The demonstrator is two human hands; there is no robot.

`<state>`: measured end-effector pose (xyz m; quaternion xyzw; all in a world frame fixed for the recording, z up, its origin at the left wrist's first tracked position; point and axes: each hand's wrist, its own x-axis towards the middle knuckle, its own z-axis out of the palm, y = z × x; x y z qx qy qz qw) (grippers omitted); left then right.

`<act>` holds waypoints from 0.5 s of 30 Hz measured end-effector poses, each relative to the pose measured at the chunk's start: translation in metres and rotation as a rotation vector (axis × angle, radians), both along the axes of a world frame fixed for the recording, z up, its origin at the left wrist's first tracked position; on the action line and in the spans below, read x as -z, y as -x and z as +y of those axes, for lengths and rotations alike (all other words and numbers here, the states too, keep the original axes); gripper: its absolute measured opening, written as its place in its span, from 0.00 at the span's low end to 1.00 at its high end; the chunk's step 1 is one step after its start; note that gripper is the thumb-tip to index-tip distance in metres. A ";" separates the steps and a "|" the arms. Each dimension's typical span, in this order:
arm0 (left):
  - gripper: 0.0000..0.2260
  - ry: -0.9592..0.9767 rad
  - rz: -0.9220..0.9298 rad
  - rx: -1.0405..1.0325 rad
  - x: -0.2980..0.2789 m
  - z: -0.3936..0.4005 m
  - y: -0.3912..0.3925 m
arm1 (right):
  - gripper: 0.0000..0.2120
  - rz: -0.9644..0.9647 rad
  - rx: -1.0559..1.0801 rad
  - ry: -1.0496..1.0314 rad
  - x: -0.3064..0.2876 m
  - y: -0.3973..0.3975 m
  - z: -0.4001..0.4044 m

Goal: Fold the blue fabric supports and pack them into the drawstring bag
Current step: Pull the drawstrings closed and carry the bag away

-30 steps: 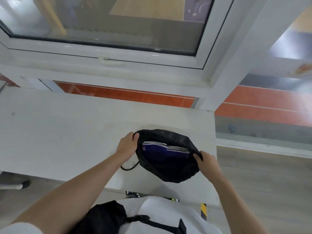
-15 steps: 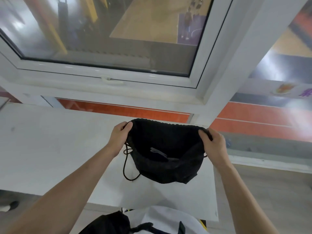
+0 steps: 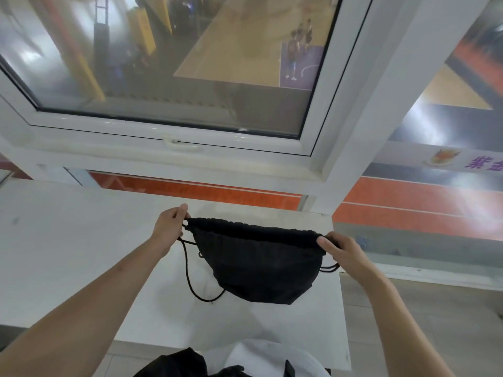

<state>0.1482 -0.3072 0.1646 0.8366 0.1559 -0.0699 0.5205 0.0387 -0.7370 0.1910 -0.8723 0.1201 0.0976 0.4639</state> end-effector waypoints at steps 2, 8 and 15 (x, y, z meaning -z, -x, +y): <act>0.22 0.010 0.013 -0.049 0.002 0.002 -0.001 | 0.24 -0.003 -0.025 0.016 0.003 0.003 -0.002; 0.24 -0.037 0.056 -0.103 0.010 0.015 -0.004 | 0.17 -0.009 0.030 0.068 0.003 0.009 -0.020; 0.21 -0.037 0.118 0.412 0.001 -0.006 0.009 | 0.17 0.009 0.058 -0.086 0.003 -0.004 -0.008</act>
